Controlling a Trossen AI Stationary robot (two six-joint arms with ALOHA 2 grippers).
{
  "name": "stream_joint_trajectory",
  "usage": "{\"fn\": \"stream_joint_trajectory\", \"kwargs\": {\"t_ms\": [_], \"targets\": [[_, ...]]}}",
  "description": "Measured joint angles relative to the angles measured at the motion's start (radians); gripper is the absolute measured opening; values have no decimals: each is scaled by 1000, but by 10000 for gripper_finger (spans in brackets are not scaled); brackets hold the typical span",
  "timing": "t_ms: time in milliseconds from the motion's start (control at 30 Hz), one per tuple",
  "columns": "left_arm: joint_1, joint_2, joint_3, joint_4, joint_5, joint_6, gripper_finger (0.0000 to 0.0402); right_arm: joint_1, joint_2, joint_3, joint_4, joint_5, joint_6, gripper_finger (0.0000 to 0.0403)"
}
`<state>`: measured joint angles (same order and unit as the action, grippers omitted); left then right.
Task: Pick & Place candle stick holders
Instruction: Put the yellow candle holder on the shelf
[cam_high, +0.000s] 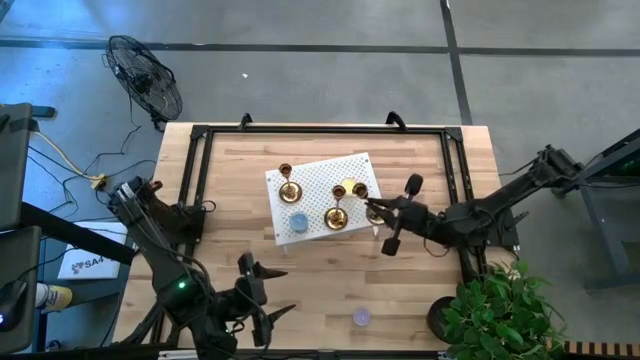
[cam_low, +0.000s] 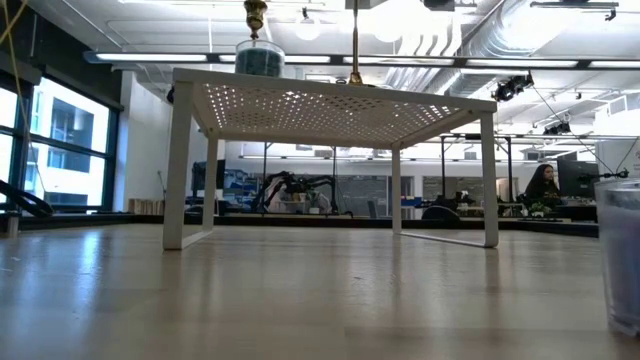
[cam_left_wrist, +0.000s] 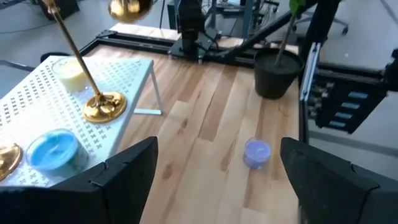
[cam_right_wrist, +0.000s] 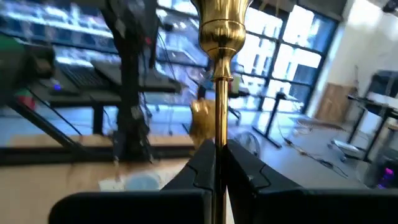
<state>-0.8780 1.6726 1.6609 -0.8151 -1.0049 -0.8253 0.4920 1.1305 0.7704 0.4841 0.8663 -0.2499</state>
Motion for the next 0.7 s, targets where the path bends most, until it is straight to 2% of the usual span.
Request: {"fn": "stream_joint_trajectory", "kwargs": {"t_ms": [167,300,500,700], "targets": [[0,0,-24,0,4,-23,333,-6,-75,0,35,-40,-66,9],[0,0,-29,2,7,-26,333,-66,-150,0,33,-123,-70,9],[0,1,-29,2,8,-26,333,-220,-230,0,47,-316,-10,9],[0,1,-29,2,8,-25,333,-413,-231,1,60,-500,81,9]]}}
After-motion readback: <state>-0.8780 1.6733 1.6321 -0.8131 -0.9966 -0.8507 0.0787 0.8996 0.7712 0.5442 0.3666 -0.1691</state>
